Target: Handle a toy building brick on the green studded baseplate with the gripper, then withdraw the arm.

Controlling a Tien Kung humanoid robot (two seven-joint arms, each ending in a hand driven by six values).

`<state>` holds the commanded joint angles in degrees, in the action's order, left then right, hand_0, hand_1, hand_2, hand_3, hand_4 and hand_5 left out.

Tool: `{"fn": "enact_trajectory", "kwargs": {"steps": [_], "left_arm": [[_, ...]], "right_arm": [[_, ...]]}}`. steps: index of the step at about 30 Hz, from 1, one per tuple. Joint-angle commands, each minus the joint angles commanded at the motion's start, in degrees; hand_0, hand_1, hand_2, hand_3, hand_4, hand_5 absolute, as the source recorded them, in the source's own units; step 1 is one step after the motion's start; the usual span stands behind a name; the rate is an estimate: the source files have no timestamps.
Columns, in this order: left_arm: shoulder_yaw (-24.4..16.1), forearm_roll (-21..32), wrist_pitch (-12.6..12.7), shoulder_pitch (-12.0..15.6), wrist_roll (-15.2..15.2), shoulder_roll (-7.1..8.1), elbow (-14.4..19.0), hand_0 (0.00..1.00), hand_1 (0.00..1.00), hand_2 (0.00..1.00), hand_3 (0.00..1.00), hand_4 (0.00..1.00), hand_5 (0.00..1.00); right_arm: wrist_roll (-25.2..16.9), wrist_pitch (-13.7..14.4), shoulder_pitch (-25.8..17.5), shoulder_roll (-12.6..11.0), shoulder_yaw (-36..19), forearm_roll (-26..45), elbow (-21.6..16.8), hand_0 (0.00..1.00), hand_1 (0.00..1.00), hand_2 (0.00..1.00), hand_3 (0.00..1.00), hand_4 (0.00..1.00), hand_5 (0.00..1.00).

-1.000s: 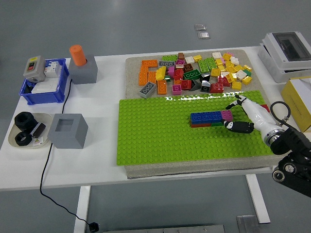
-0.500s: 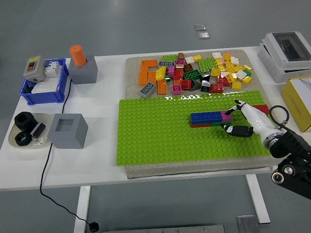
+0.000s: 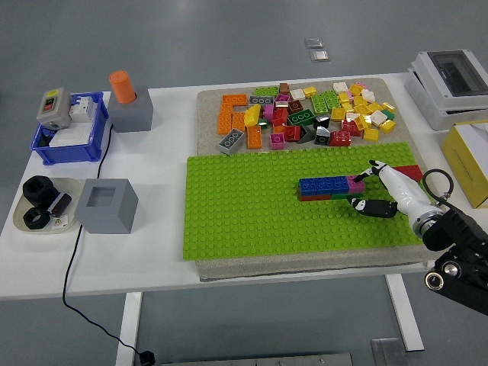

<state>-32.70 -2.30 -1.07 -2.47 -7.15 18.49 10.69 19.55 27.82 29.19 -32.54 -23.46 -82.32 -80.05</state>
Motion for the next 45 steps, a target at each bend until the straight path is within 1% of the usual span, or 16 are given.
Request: {"fn": "enact_trajectory", "kwargs": {"steps": [9,13,14,19,20,24,25,26,31,32,35,37,38,41,45], "left_arm": [[-0.1,0.1,0.1,0.3,0.0,-0.07,0.0,0.846,0.889,0.840,0.608,0.891,0.430],[-0.3,0.0,0.1,0.4,-0.1,-0.03,0.0,0.846,0.889,0.840,0.608,0.891,0.430],[-0.4,-0.1,0.1,0.4,-0.1,0.00,0.0,0.846,0.889,0.841,0.608,0.891,0.431],[-0.8,-0.6,0.2,0.4,-0.3,0.24,0.0,0.846,0.889,0.841,0.608,0.891,0.431],[-0.9,-0.7,0.2,0.4,-0.3,0.29,0.0,0.846,0.889,0.841,0.608,0.891,0.430],[-1.2,-1.1,0.2,0.5,-0.4,0.49,0.1,0.846,0.889,0.841,0.608,0.891,0.430],[-1.2,-1.1,0.2,0.6,-0.5,0.52,0.1,0.846,0.889,0.841,0.608,0.891,0.430],[-1.3,-1.2,0.2,0.6,-0.5,0.55,0.1,0.846,0.890,0.841,0.609,0.891,0.430],[-2.1,-1.8,0.4,0.9,-0.7,0.88,0.1,0.846,0.890,0.841,0.609,0.891,0.430],[-2.2,-1.9,0.5,0.9,-0.7,0.93,0.1,0.846,0.889,0.841,0.612,0.892,0.429],[-2.2,-1.9,0.6,1.0,-0.9,1.08,0.2,0.846,0.889,0.841,0.612,0.892,0.429],[-2.0,-1.6,0.6,1.1,-0.9,1.18,0.2,0.846,0.889,0.841,0.612,0.892,0.429],[-2.0,-1.6,0.7,1.2,-0.9,1.23,0.2,0.846,0.889,0.841,0.617,0.893,0.430],[-1.8,-1.2,0.8,1.5,-0.9,1.45,0.3,0.846,0.889,0.841,0.617,0.893,0.430],[-1.4,-0.8,1.1,1.5,-0.8,1.80,0.3,0.845,0.889,0.841,0.618,0.893,0.431]], "right_arm": [[-1.0,0.6,-0.1,-0.4,-0.6,0.1,-0.9,0.998,0.990,0.986,0.642,0.721,0.350],[-1.4,0.8,-0.2,-1.5,-2.0,0.9,-2.6,0.998,0.990,0.986,0.642,0.721,0.350],[-1.4,0.7,-0.1,-1.7,-2.3,1.1,-3.0,0.998,0.986,0.981,0.658,0.722,0.339],[-1.0,0.3,0.0,-3.0,-3.6,1.8,-4.4,0.998,0.986,0.981,0.658,0.722,0.339],[-1.0,0.2,0.0,-3.2,-3.8,1.9,-4.6,0.998,0.987,0.978,0.664,0.770,0.300],[-0.8,0.2,0.0,-4.7,-5.3,2.0,-5.1,0.998,0.987,0.978,0.664,0.770,0.300],[-0.7,0.3,0.0,-5.1,-5.9,1.8,-5.0,0.998,0.987,0.978,0.664,0.770,0.300],[-0.5,0.4,0.0,-5.7,-6.6,1.4,-4.6,0.998,0.977,0.967,0.716,0.799,0.245],[0.8,0.8,0.7,-9.1,-9.4,-2.0,-1.4,0.998,0.977,0.967,0.716,0.799,0.245],[0.9,0.9,1.0,-9.6,-9.4,-2.3,-0.7,0.998,0.956,0.926,0.835,0.843,0.199],[1.3,0.7,2.5,-11.3,-8.3,-3.3,2.2,0.998,0.956,0.926,0.835,0.843,0.199],[1.6,0.5,3.1,-12.0,-7.7,-3.6,3.7,0.998,0.956,0.926,0.835,0.843,0.199],[1.6,0.4,3.3,-12.2,-7.5,-3.6,4.1,0.998,0.937,0.910,0.898,0.856,0.193],[1.7,0.4,3.2,-12.6,-7.7,-4.1,4.9,0.998,0.937,0.910,0.898,0.856,0.193],[1.7,0.7,2.2,-12.6,-8.8,-4.9,4.8,0.998,0.934,0.911,0.908,0.859,0.190]]}}
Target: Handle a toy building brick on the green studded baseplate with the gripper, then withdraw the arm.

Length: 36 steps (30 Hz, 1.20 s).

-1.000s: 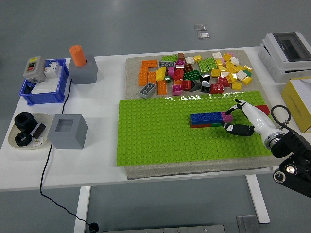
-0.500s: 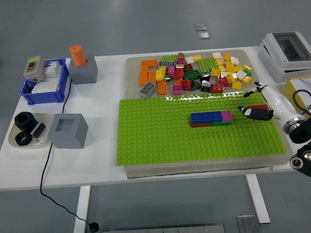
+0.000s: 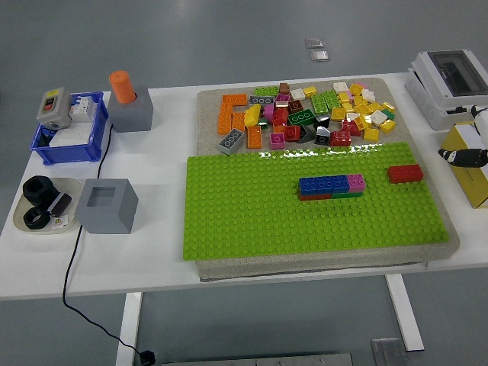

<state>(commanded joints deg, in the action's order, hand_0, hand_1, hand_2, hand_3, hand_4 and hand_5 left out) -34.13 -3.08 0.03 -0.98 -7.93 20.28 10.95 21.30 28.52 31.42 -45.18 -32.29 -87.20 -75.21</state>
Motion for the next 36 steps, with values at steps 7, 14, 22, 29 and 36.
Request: {"fn": "enact_trajectory", "kwargs": {"steps": [7,14,22,29,36], "left_arm": [[0.5,0.4,0.2,-0.1,0.1,0.29,0.1,0.845,0.888,0.842,0.619,0.892,0.434],[0.7,0.6,0.3,-0.6,0.1,0.71,0.0,0.843,0.887,0.841,0.618,0.890,0.433],[1.0,1.1,0.4,-1.2,-0.1,0.21,0.0,0.842,0.887,0.840,0.625,0.888,0.432],[1.7,2.8,0.5,-1.5,-0.6,1.34,0.1,0.839,0.873,0.826,0.642,0.873,0.432],[-0.4,1.3,-0.3,-1.8,-5.0,1.34,0.5,0.835,0.849,0.800,0.678,0.867,0.434]], "right_arm": [[-0.3,0.9,-2.6,0.4,-3.5,-1.8,-1.8,0.998,0.936,0.920,0.901,0.863,0.196],[-0.5,1.4,-2.9,0.9,-4.9,-3.1,-3.0,0.998,0.935,0.920,0.898,0.861,0.196],[-0.5,0.4,0.6,0.1,-2.6,-1.6,-1.2,0.998,0.932,0.919,0.897,0.862,0.193],[-2.4,-1.0,5.7,0.1,4.1,2.8,1.9,0.998,0.879,0.885,0.875,0.864,0.196],[-4.3,-0.1,9.4,1.6,12.3,4.6,5.5,0.788,0.682,0.874,0.873,0.866,0.193]]}}
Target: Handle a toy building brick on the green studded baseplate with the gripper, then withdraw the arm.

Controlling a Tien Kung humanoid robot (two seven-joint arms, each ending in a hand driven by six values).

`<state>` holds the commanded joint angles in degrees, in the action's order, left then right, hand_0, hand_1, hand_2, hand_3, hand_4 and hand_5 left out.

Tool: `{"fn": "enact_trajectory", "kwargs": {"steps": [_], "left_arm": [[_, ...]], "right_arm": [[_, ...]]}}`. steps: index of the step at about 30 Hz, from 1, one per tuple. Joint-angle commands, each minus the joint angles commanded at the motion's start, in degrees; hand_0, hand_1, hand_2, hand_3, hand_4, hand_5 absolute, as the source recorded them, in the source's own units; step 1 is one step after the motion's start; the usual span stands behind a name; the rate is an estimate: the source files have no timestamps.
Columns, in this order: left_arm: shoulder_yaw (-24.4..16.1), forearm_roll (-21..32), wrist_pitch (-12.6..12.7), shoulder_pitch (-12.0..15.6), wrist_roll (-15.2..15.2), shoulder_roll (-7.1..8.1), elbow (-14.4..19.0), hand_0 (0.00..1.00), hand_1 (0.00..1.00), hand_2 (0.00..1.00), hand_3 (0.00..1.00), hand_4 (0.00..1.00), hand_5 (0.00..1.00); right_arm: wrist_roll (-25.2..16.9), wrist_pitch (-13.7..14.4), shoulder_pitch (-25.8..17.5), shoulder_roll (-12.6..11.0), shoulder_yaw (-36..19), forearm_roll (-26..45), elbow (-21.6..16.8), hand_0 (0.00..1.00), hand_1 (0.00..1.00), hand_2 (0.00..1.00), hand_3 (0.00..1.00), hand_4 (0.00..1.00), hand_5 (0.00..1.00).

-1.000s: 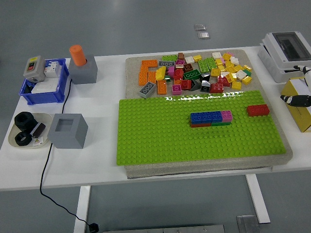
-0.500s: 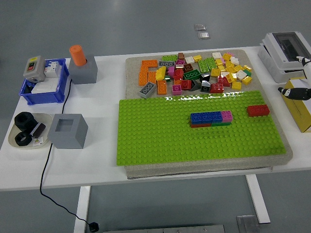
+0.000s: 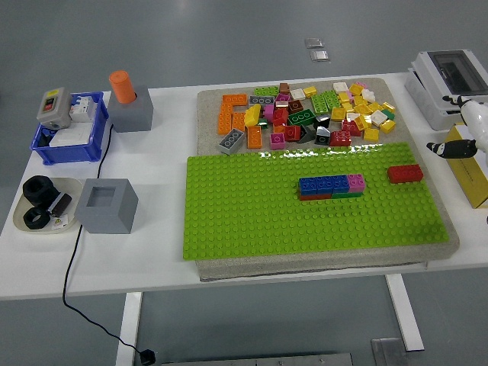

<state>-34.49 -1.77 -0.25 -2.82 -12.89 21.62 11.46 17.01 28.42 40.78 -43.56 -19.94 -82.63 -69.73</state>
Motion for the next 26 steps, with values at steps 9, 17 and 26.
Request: {"fn": "enact_trajectory", "kwargs": {"steps": [9,17,26], "left_arm": [[-4.8,-3.7,-0.3,-0.3,-2.6,0.16,0.4,0.835,0.851,0.801,0.690,0.870,0.442],[-6.7,-5.0,-0.5,0.0,-3.9,-0.10,0.6,0.838,0.859,0.810,0.711,0.877,0.461],[-5.5,-5.4,4.3,0.9,-6.3,-1.11,1.4,0.835,0.856,0.815,0.782,0.864,0.460]], "right_arm": [[4.7,-3.4,3.4,1.4,9.0,-2.4,1.5,0.845,0.708,0.915,0.902,0.909,0.200],[5.2,-3.6,4.5,2.1,11.0,-2.6,1.5,0.912,0.762,0.946,0.900,0.875,0.180],[5.3,-3.5,4.3,2.7,11.5,-2.9,1.0,0.929,0.796,0.953,0.899,0.882,0.186]]}}
